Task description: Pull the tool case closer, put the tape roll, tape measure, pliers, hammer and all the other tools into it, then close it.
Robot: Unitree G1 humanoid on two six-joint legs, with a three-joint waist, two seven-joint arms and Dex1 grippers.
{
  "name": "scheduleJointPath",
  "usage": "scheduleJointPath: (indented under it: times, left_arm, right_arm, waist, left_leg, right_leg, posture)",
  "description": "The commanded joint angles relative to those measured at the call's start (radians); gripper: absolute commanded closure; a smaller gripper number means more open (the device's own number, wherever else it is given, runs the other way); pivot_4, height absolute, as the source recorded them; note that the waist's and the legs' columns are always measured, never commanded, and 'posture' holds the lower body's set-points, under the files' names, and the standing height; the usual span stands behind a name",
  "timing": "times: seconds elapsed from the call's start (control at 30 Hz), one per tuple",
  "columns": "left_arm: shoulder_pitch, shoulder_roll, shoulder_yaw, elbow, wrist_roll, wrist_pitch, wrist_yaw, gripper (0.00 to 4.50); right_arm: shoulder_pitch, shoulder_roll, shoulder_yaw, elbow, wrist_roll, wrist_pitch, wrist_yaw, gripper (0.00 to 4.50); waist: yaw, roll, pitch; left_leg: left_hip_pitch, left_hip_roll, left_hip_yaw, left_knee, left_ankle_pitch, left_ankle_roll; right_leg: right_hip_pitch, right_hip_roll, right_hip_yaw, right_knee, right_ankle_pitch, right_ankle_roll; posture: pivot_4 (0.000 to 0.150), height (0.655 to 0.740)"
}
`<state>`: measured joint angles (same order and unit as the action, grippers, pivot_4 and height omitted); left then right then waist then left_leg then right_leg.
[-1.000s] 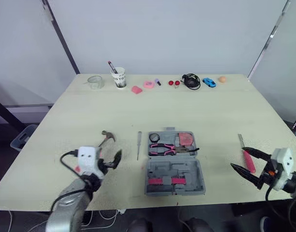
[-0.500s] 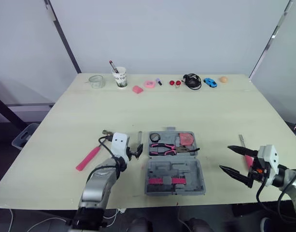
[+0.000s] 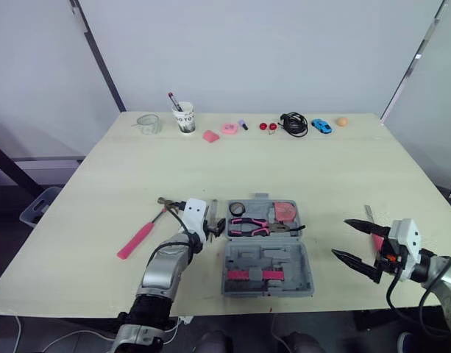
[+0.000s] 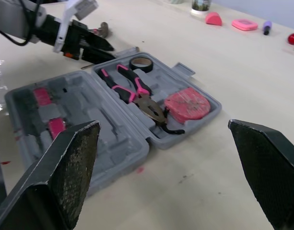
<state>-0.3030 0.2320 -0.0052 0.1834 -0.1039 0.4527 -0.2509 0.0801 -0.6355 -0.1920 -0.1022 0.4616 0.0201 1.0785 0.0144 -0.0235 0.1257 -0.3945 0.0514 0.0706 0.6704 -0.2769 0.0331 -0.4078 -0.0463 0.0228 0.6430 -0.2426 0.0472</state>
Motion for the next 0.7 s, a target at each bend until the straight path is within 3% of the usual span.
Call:
scheduleJointPath:
  times: [0.03,0.2,0.23,0.7]
  left_arm:
    - [-0.005,-0.013,0.003,0.004,0.007,0.000,0.014,1.69]
    - [0.040,-0.007,0.017,-0.032,0.005,-0.012,0.017,4.30]
    - [0.049,-0.004,0.022,-0.039,0.005,-0.010,0.017,4.46]
    - [0.344,0.029,0.113,-0.416,-0.022,0.088,0.048,4.46]
  right_arm:
    - [0.000,-0.007,0.000,-0.040,0.003,0.003,-0.008,0.00]
    - [-0.009,-0.013,0.013,-0.064,0.002,0.020,-0.017,0.00]
    - [-0.011,-0.013,0.016,-0.069,0.002,0.025,-0.020,0.00]
    - [-0.089,-0.055,0.088,-0.112,0.042,0.091,0.087,0.00]
  waist:
    - [0.000,0.000,0.000]
    - [-0.001,0.000,0.000]
    - [0.000,0.000,0.000]
    - [-0.014,0.000,0.000]
  left_leg:
    - [0.000,0.000,0.000,0.000,0.000,0.000]
    - [0.000,0.000,0.000,0.000,0.000,0.000]
    - [0.000,0.000,0.000,0.000,0.000,0.000]
    - [0.002,0.002,-0.001,0.000,0.000,0.000]
  right_leg:
    - [0.000,0.000,0.000,0.000,0.000,0.000]
    - [0.000,0.000,0.000,0.000,0.000,0.000]
    - [0.000,0.000,0.000,0.000,0.000,0.000]
    - [0.000,-0.001,0.002,0.000,0.000,-0.001]
  posture:
    - [0.150,0.7400]
    - [0.150,0.7400]
    - [0.150,0.7400]
    - [0.150,0.7400]
